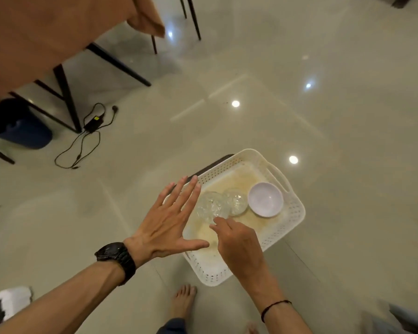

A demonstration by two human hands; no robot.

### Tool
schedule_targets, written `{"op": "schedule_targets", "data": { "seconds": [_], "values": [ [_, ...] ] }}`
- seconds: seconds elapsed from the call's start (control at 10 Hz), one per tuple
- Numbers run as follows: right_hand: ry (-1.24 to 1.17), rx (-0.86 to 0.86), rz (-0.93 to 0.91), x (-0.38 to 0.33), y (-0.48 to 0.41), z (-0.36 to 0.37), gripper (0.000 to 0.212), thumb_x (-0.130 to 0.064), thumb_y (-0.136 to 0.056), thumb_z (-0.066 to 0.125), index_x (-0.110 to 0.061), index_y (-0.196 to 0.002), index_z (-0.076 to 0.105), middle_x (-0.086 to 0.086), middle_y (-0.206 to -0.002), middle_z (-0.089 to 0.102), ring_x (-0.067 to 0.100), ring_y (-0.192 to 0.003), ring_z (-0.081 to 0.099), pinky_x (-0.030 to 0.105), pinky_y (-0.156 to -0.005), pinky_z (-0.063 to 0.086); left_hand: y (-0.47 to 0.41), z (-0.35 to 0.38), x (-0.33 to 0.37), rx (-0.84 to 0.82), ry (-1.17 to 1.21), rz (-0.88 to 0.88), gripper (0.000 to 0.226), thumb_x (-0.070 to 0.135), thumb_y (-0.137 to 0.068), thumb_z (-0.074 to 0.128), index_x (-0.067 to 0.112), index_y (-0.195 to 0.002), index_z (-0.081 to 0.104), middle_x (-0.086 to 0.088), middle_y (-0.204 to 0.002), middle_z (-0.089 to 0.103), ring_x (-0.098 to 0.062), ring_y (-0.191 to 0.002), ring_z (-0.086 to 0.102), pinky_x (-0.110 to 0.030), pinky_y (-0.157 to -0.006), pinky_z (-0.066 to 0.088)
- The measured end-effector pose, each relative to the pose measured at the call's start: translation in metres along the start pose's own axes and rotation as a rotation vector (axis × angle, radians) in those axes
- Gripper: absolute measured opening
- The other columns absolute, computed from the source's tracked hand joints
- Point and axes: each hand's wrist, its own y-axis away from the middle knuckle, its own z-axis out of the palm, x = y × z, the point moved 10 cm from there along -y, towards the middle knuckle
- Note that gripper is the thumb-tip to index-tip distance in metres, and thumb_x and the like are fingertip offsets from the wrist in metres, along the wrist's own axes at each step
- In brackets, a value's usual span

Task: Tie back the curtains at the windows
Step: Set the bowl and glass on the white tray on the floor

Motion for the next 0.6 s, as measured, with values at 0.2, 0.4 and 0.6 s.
{"op": "schedule_targets", "data": {
  "seconds": [0.2, 0.4, 0.6],
  "values": [
    [0.01, -0.21, -0.035, 0.012, 0.02, 0.049, 0.032, -0.032, -0.1, 0.047, -0.016, -0.082, 0.068, -0.006, -0.058, 0.054, 0.014, -0.04, 0.045, 0.023, -0.04, 0.026, 0.005, 0.023, -0.007, -0.019, 0.036, -0.02, 0.13, 0.098, -0.079, 0.034, 0.007, -0.165, 0.004, -0.012, -0.175, -0.001, -0.029, -0.162, -0.005, -0.051, -0.13, 0.007],
    [0.018, -0.375, -0.028, 0.022, 0.041, 0.085, 0.02, -0.022, -0.081, 0.086, -0.015, -0.077, 0.067, -0.004, -0.056, 0.056, 0.016, -0.037, 0.046, 0.024, -0.037, 0.026, -0.003, 0.043, -0.002, -0.071, 0.016, 0.006, 0.129, 0.099, -0.079, 0.031, 0.008, -0.166, 0.002, -0.013, -0.174, -0.003, -0.03, -0.162, -0.008, -0.053, -0.13, 0.008],
    [0.053, -0.36, 0.007, 0.017, 0.032, 0.058, 0.025, -0.036, -0.081, 0.079, -0.02, -0.098, 0.072, -0.006, -0.048, 0.054, 0.014, -0.034, 0.045, 0.021, -0.039, 0.024, -0.011, 0.028, 0.006, -0.009, 0.053, 0.015, 0.122, 0.096, -0.083, 0.029, 0.012, -0.166, 0.002, -0.012, -0.175, -0.004, -0.031, -0.162, -0.007, -0.056, -0.129, 0.011]
  ]
}}
